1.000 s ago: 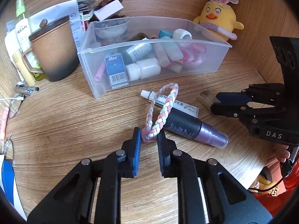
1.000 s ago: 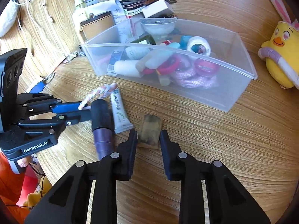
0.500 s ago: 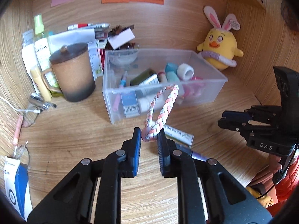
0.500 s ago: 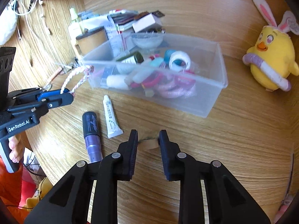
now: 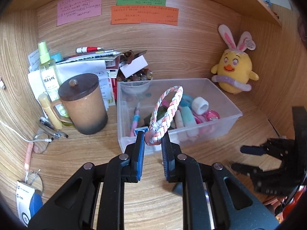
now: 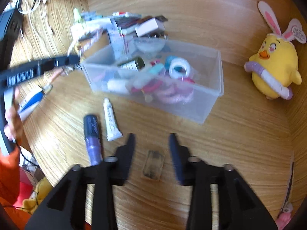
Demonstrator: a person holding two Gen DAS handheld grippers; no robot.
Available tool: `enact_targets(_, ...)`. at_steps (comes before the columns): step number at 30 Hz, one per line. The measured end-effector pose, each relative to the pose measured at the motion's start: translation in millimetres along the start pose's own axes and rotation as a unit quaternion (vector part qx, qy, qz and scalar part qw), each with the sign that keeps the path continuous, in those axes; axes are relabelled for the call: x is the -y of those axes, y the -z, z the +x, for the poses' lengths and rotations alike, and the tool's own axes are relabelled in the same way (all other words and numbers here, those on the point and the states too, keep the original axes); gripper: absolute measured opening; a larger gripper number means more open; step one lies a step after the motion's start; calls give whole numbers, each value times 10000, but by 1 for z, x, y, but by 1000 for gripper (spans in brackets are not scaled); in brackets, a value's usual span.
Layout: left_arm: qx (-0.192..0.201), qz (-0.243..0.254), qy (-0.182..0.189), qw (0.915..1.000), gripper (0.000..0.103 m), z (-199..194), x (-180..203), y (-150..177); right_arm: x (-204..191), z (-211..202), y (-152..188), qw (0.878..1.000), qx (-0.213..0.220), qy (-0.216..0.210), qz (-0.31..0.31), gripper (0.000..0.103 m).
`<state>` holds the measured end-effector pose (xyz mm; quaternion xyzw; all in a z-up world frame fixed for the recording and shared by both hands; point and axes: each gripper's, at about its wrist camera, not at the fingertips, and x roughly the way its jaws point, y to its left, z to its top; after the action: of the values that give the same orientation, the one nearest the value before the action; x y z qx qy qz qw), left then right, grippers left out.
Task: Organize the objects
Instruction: 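Drop the bracelet and brown block into the box, opening both grippers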
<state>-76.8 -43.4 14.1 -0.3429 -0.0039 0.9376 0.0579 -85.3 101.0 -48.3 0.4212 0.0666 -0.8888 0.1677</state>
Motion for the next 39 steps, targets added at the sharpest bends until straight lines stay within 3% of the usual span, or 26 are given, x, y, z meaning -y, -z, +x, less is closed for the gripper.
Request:
enact_targets(7,-232,-196,-176,9994,16,28,-13,-10,2,18,16,9994,-317,116,41,41)
enact_targets(11,-351,-292,-172,9988,16,41,-17,-13,12,19,17,9991,-314,11,268,22)
enact_targets(15,-449,-295,-177,9984,16,53,-16,-16,18,18,17,9988,-263,-41,407,22)
enact_targets(20,-581,-248,-151,9979,16,66,-11,-16,28,3,4,9979,33,-170,620,22)
enact_targets(29,-568,-216,-21,9981,17,65,-4,-18,44,-24,-44,9945,754,38,726,22)
enact_targets(31,-561,-208,14,9982,20,63,-3,-18,47,-23,-54,9935,828,122,766,22)
enact_targets(39,-315,-166,95,9993,58,42,4,-19,56,1,-83,9930,795,441,751,22)
